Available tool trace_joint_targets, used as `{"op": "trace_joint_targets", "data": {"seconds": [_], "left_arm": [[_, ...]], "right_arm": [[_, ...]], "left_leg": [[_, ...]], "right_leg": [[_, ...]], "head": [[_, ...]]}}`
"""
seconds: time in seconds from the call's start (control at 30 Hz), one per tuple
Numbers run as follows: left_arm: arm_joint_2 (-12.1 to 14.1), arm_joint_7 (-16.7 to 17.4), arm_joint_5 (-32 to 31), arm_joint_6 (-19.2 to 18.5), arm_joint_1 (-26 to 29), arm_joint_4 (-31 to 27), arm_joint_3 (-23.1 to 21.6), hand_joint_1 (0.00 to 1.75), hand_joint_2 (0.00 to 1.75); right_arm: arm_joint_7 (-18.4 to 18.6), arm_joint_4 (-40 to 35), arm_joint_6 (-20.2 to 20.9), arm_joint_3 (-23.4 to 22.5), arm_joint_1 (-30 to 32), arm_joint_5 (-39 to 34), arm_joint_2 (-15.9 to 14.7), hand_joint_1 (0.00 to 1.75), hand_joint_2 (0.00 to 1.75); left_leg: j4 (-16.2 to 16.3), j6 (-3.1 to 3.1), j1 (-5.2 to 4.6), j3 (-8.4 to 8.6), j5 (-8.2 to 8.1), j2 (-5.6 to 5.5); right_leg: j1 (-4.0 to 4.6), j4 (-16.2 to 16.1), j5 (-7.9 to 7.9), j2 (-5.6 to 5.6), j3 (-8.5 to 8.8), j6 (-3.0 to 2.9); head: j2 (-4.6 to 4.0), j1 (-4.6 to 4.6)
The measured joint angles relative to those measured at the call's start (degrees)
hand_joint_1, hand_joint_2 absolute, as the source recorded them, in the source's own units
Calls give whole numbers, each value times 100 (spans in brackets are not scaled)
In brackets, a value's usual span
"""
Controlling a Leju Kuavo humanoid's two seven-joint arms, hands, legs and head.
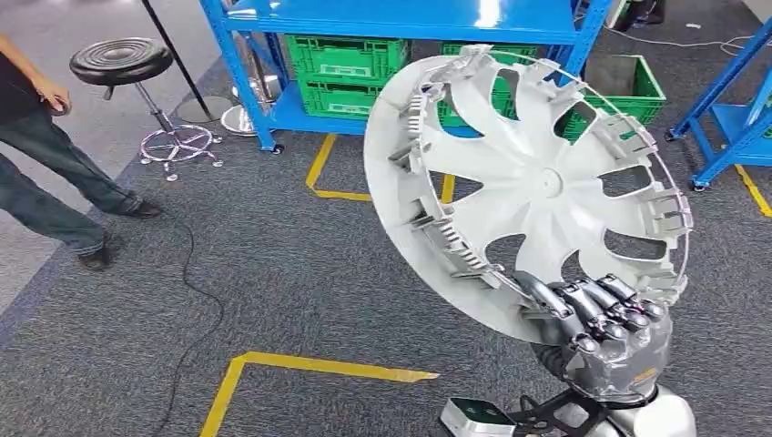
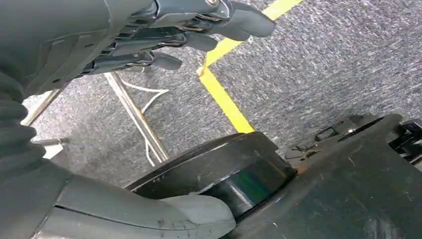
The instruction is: Take the parts from the cabinet and place them on the table.
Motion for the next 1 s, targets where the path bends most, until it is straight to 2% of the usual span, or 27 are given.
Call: {"op": "trace_joint_targets", "data": {"seconds": [0.3, 0.33, 0.43, 0.57, 0.6, 0.63, 0.67, 0.77, 0.8, 0.83, 0.87, 0.93, 0.97, 1.0], "left_arm": [[2, 2, 52, -55, 0, 0, 11, 0, 175], [7, 2, 52, -57, 1, 0, 11, 0, 175], [9, 7, 55, -66, 0, 0, 15, 0, 175], [11, 11, 55, -68, -2, 0, 24, 0, 175], [7, 11, 55, -68, -4, 0, 26, 0, 175], [-11, 13, 55, -68, -5, 0, 28, 0, 175], [-11, 15, 57, -68, -10, 0, 33, 0, 175], [-11, 26, 68, -68, -2, 0, 44, 0, 175], [-11, 35, 70, -68, -2, 0, 46, 0, 175], [-11, 37, 70, -68, -1, 0, 46, 0, 175], [-11, 42, 70, -68, -1, 0, 48, 0, 175], [-22, 44, 70, -66, -2, 0, 48, 0, 175], [-9, 44, 70, -61, -2, 0, 50, 0, 175], [-11, 46, 72, -59, -5, 0, 52, 0, 175]], "right_arm": [[0, 4, 0, 4, -9, -24, 0, 175, 175], [0, 4, 0, 7, -12, -26, 0, 175, 175], [0, 7, 0, 9, -14, -31, 0, 175, 175], [0, 7, 0, 18, -14, -39, 0, 175, 175], [0, 7, 0, 20, -16, -39, 0, 175, 175], [0, 4, 0, 22, -7, -39, 0, 175, 175], [0, 4, 0, 24, -10, -42, 0, 175, 175], [0, 7, 0, 26, -10, -50, 0, 175, 175], [0, 9, 0, 26, -8, -52, 0, 175, 175], [0, 15, 0, 26, -8, -50, 0, 175, 175], [0, 26, 0, 24, -7, -50, 0, 175, 175], [0, 28, 0, 24, -11, -52, 0, 175, 175], [0, 33, 0, 26, -19, -55, 0, 175, 175], [0, 31, 0, 26, -23, -57, 0, 175, 175]], "left_leg": [[9, 3, -4, -2, -3, 0], [34, 23, -19, -10, -12, -1], [48, 33, -19, -19, -17, 0], [71, 87, -27, -35, -32, 0], [-3, 128, -11, -15, 4, 3], [-123, 160, 58, 47, 70, 18], [-167, 179, 54, 68, 91, 29], [-165, 195, 48, 52, 102, 40], [-160, 193, 47, 51, 99, 40], [-150, 186, 49, 52, 94, 38], [-132, 171, 56, 53, 80, 29], [-58, 115, 73, 54, 20, 6], [-18, 67, 53, 35, -13, -1], [54, 38, 26, -6, -32, -4]], "right_leg": [[-12, -5, 5, -1, -1, 5], [-21, -13, 14, -2, -3, 22], [-21, -12, 17, -2, -4, 29], [-26, -43, 28, -1, 6, 68], [-12, -71, 42, 1, 25, 102], [-9, -65, -3, 0, -25, 112], [6, 109, -149, -12, -81, 116], [-14, 1412, -734, -14, -692, 151], [-15, 1705, -784, -16, -845, 166], [-17, 1662, -672, -17, -849, 176], [-24, 1365, -443, -21, -709, 184], [-53, 262, 95, -30, -177, 192], [-44, 36, -32, -5, -44, 189], [-40, 5, 5, 21, -15, 115]], "head": [[0, 0], [0, -2], [0, -4], [0, -2], [0, -4], [0, 0], [0, 18], [0, 20], [0, 22], [0, 22], [0, 26], [0, 26], [0, 28], [0, 24]]}}
